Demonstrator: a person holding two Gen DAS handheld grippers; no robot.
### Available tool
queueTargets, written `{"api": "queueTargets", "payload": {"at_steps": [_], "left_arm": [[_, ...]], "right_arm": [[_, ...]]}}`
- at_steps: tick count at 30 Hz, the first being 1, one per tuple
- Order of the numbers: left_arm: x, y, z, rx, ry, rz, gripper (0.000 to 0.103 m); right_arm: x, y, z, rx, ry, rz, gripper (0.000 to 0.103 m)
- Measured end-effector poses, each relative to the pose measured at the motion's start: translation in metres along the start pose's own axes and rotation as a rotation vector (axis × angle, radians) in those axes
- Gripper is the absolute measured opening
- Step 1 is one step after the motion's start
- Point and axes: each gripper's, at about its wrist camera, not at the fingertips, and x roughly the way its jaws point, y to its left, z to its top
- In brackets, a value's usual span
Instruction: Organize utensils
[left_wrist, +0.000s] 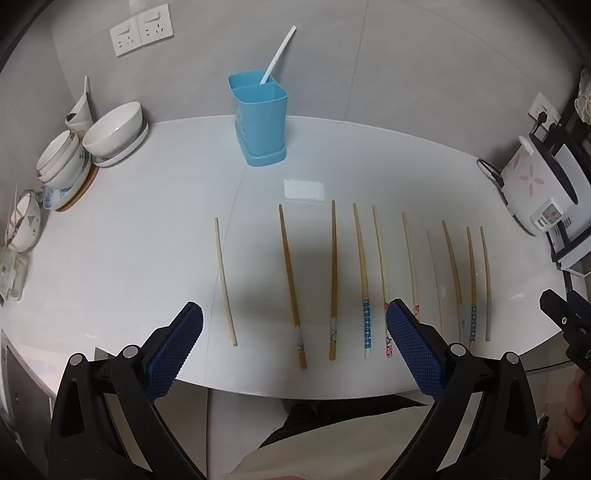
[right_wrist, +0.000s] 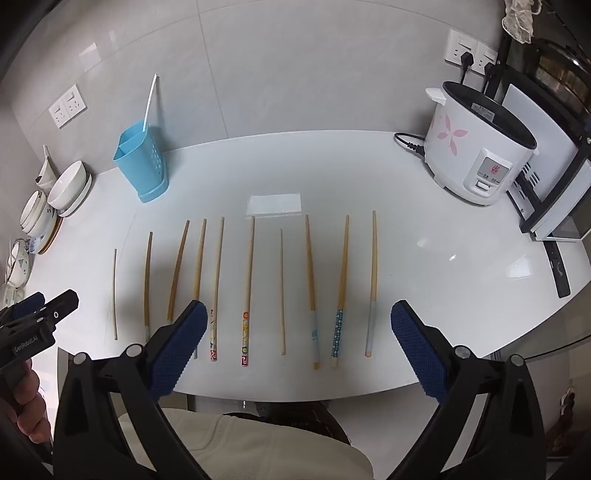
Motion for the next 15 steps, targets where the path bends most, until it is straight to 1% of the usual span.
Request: {"api": "queueTargets", "payload": {"at_steps": [15], "left_arm": [[0.0045,0.0010,-0.0006,-0.002,0.006,0.014,0.097]], "right_arm": [[0.0007,-0.0054,0.0037,-0.002,0.006,-0.003,0.096]]}}
